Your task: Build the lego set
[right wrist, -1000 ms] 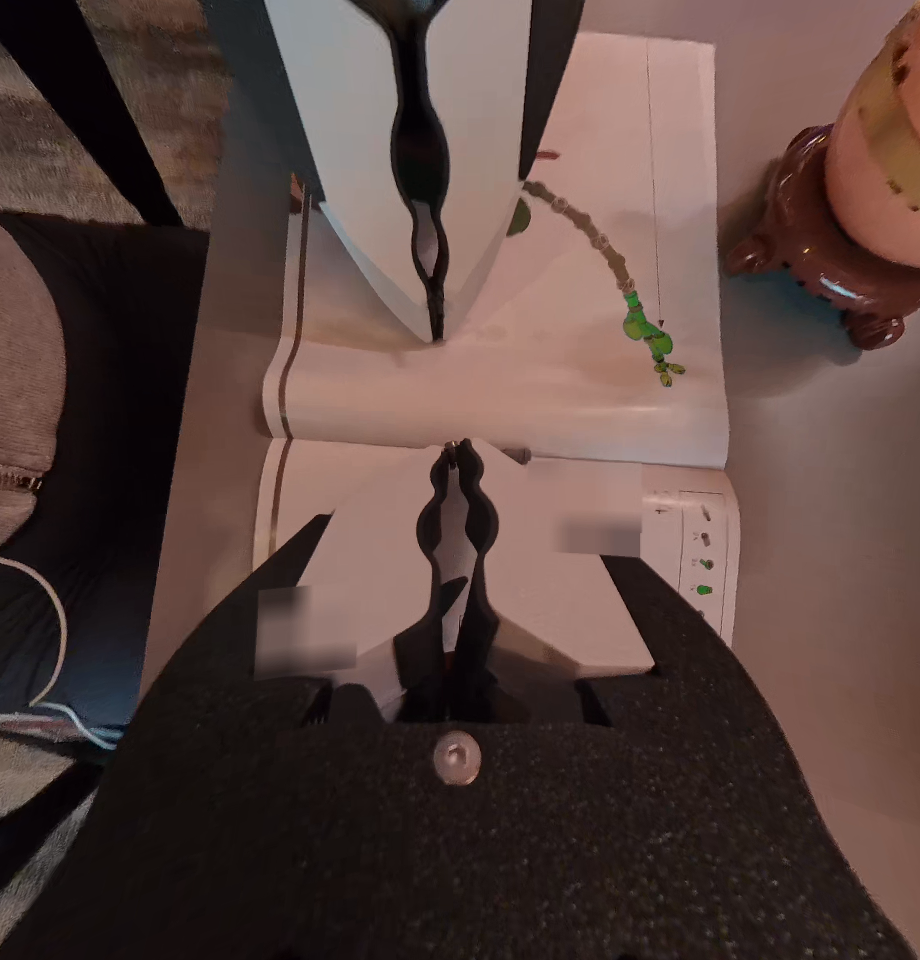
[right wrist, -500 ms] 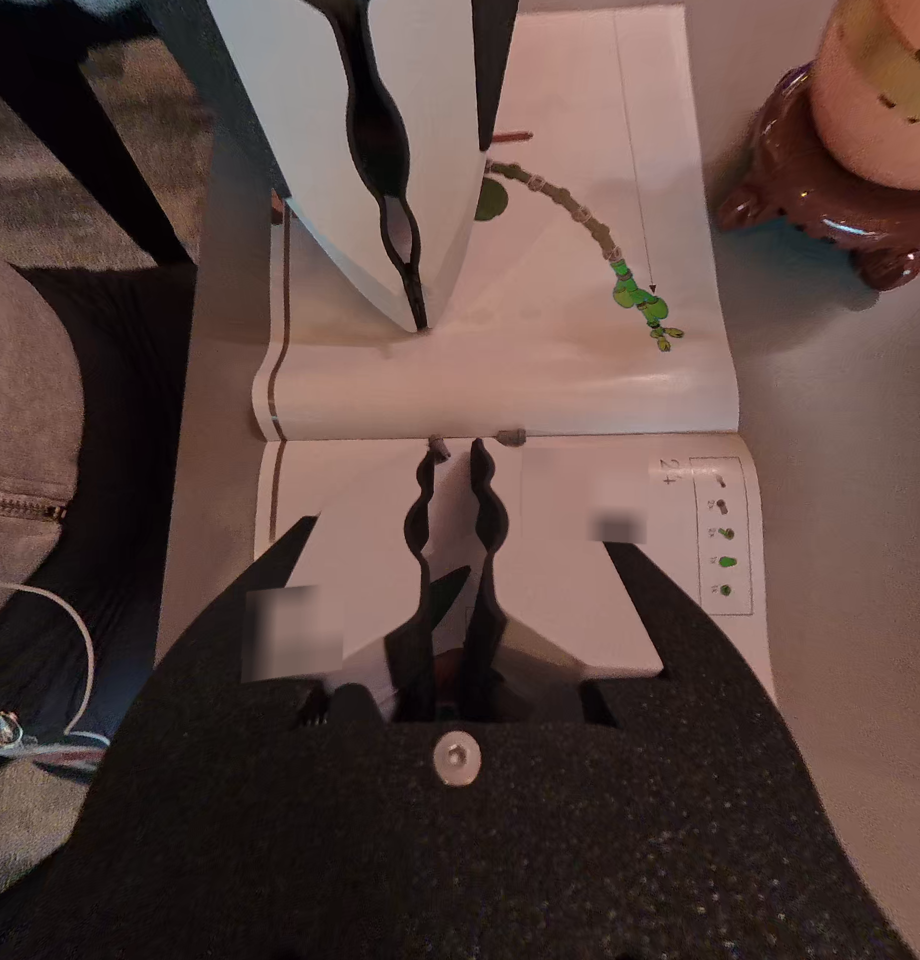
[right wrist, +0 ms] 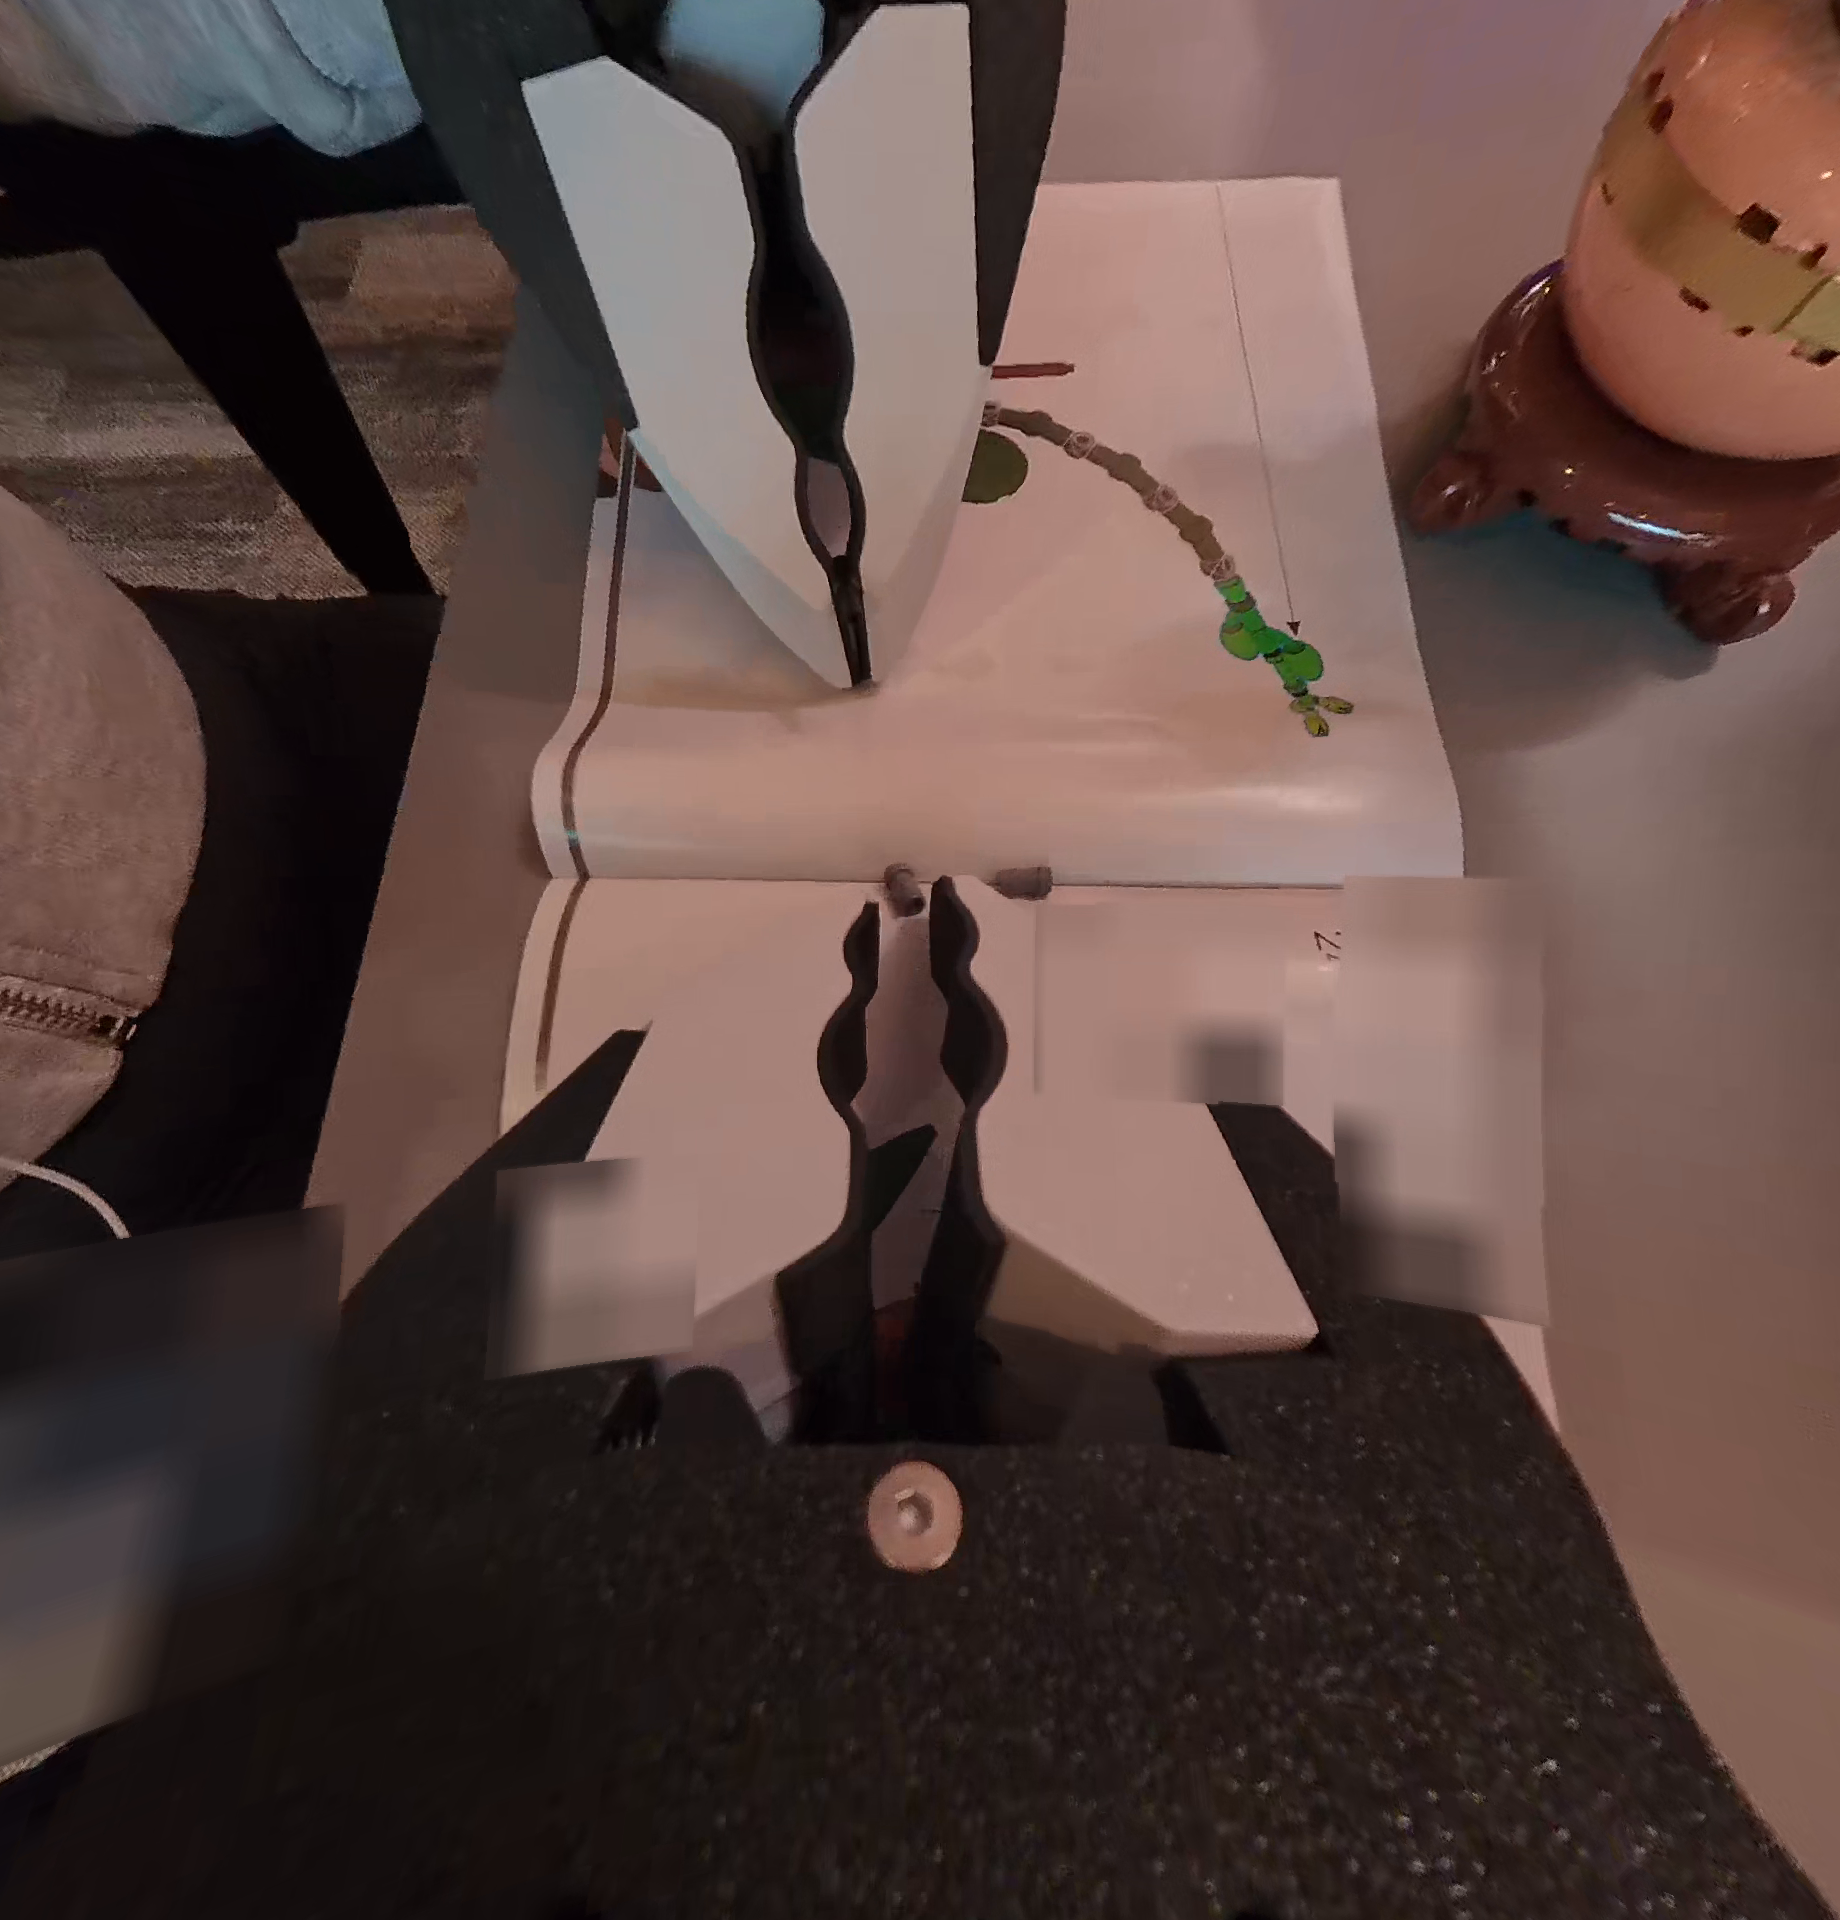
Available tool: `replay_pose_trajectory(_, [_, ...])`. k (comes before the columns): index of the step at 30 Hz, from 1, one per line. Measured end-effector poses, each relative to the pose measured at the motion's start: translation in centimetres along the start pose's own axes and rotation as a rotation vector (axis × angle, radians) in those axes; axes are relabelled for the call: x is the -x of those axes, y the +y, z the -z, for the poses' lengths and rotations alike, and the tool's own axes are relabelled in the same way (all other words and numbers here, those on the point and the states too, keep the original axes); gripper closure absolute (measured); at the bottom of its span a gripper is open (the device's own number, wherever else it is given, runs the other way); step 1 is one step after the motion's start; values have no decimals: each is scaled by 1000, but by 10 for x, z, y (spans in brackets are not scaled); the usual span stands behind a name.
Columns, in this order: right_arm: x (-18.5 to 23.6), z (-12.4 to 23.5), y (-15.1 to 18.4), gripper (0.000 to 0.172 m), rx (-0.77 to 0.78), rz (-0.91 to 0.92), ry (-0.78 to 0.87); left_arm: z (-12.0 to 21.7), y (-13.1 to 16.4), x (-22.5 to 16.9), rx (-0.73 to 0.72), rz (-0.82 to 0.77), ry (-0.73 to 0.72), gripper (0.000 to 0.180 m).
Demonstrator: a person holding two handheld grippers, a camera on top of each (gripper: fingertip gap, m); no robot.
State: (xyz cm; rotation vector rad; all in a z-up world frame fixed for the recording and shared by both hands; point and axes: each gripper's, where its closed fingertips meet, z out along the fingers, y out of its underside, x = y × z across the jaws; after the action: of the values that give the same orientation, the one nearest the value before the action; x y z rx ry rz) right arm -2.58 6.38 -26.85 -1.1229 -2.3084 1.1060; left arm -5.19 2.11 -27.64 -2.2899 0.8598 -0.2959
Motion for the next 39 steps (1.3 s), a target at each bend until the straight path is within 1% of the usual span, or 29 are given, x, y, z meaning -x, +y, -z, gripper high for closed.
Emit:
replay_pose_trajectory(6, [-1,-7,2,161,57,7,-81,0,0,0,1,-4,-3,180])
replay_pose_trajectory(9, [0,-7,5,162,70,-21,-112,0,0,-1,-3,-2,0,180])
replay_pose_trajectory(14, [0,-7,5,163,75,-7,-101,1,-1,-1,-9,3,7,180])
replay_pose_trajectory(17, [2,-6,6,168,84,-12,-109,1,0,-1,-10,4,10,180])
replay_pose_trajectory(19, [3,-6,6,168,83,9,-105,1,0,-1,-11,6,11,180])
replay_pose_trajectory(23, [3,-5,3,169,105,56,-55,0,0,-1,-7,-1,2,180])
replay_pose_trajectory(26, [7,3,-20,169,73,30,-7,0,0,-2,-5,-11,-8,180])
replay_pose_trajectory(30, [5,1,-35,169,130,145,135,0,0,-1,11,-2,-12,180])
replay_pose_trajectory(33, [5,-6,-35,169,167,285,202,-1,-1,1,24,12,-16,180])
replay_pose_trajectory(36, [6,-10,-39,169,124,365,232,-1,-1,0,26,8,-19,180])
replay_pose_trajectory(39, [2,-12,-41,169,92,362,258,-1,-1,1,17,14,-16,180])
